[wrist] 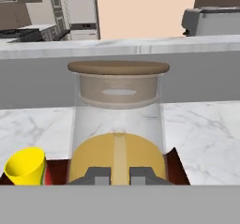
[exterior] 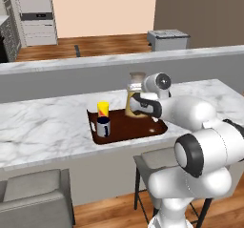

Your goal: There is a tray on the dining counter. Grab the cup, mug, and pitcher and place them on the tray. The pitcher may be placed next to the tray if it cannot fit the tray.

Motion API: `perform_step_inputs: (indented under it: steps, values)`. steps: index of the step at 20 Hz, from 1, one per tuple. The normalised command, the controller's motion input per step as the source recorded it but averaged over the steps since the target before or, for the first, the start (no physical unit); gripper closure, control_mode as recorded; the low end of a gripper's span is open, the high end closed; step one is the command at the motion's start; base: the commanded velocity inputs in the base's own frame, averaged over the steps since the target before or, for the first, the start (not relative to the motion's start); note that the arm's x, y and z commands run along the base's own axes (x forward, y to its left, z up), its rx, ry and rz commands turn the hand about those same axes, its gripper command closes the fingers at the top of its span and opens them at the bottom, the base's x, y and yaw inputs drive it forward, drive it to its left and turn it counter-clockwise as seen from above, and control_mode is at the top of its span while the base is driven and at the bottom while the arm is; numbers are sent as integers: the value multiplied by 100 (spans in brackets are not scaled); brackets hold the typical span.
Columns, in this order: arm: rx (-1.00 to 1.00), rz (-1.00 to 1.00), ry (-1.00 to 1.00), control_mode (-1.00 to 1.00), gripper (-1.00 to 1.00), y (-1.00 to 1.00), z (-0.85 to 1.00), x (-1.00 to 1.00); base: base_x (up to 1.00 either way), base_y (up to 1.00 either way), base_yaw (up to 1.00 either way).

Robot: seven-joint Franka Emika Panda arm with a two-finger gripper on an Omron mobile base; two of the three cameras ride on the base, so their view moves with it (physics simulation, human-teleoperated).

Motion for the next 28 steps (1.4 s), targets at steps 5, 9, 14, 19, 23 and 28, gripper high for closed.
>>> perform_step_inputs:
  steps: [5, 9, 14, 19, 23, 28]
  values:
    - [0, 0, 0, -100, 100, 0, -26, 0, 0, 0, 0]
    - [0, 0, -6, -100, 100, 0, -19, 0, 0, 0, 0]
    - [0, 0, -9, -100, 100, 0, -20, 2, 0, 0, 0]
    - [0, 0, -9, -100, 100, 0, -18, 0, 0, 0, 0]
    - [0, 0, -2, -100, 100, 0, -10, 0, 0, 0, 0]
    - [0, 0, 0, -100, 100, 0, -7, 0, 0, 0, 0]
